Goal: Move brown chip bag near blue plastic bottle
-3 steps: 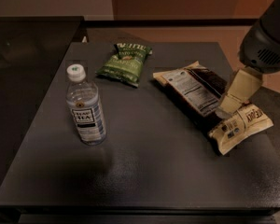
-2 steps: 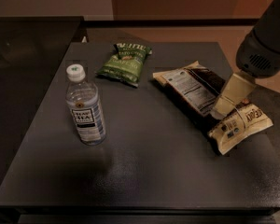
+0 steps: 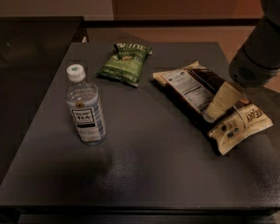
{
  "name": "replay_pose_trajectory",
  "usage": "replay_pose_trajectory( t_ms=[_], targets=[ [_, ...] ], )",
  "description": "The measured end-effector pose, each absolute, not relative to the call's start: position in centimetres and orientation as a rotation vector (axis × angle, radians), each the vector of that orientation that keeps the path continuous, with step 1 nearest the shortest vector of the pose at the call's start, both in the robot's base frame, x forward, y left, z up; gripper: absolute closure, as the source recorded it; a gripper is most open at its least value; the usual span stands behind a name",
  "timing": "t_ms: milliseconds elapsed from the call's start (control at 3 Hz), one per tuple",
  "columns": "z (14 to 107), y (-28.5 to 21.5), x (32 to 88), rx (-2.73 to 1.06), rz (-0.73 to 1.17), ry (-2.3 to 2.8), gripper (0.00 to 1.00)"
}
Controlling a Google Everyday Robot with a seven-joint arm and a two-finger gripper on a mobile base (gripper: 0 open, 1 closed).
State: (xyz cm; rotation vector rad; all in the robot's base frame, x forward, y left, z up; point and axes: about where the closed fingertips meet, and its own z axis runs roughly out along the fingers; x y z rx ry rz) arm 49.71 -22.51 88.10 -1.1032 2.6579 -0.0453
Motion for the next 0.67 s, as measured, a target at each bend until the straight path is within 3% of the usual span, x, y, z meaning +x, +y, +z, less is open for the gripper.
replay_pose_trajectory(
  t_ms=[667],
  targets=[
    [85.42, -22.04, 50.37, -1.060, 0.081, 2.708, 0.00]
  ],
)
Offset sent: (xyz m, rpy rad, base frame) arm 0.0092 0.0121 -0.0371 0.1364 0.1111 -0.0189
